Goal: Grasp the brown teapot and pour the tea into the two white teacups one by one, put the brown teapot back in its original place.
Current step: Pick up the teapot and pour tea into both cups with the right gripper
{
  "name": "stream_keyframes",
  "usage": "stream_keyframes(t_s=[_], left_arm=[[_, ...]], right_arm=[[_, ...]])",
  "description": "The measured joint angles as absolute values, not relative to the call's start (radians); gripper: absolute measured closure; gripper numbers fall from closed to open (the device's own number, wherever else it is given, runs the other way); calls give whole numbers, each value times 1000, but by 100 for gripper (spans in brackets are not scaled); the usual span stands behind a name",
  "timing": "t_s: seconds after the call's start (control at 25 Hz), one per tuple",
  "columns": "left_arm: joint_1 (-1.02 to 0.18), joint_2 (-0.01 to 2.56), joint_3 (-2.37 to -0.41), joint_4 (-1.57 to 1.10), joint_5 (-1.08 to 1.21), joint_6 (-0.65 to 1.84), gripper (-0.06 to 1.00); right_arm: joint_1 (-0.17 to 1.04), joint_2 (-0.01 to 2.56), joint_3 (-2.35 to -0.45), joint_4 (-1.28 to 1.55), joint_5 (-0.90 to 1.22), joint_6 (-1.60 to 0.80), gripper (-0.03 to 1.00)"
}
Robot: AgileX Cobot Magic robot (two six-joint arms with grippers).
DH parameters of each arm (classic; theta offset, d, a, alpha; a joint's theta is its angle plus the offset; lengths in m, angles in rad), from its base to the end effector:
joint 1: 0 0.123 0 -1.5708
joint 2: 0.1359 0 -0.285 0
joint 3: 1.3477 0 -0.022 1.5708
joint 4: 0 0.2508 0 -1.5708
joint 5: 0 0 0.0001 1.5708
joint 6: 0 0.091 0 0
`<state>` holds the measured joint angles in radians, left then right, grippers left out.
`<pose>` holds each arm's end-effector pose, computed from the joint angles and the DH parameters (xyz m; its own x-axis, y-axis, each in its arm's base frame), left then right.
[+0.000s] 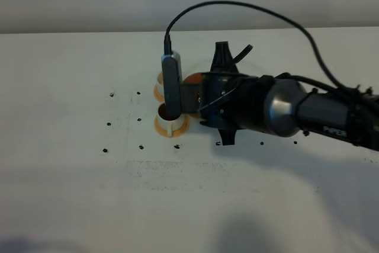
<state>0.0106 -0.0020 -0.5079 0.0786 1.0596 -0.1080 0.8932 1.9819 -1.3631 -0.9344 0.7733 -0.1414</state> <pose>-0.0062 0.0062 0.2798 -0.4389 -0.0739 -0.8955 -0.1026 0.9942 -0.0318 0.2985 0.2893 0.1927 0.0377 -0.9956 0.0853 -0.7205 -0.0862 -0.6881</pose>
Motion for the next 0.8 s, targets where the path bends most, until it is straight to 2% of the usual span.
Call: stream_keyframes(t_s=[0.24,0.64,0.8], left_arm=[[11,-2,-508,79,1060,-108,44],[11,-2,-508,79,1060,-107,44],[11,-2,-508,79,1060,-107,44]], right_arm=[[889,1868,-1371,-781,828,-125,84],[889,1795,-1371,-284,842,-119,84],[889,1801,-1371,-234,821,-125,84]])
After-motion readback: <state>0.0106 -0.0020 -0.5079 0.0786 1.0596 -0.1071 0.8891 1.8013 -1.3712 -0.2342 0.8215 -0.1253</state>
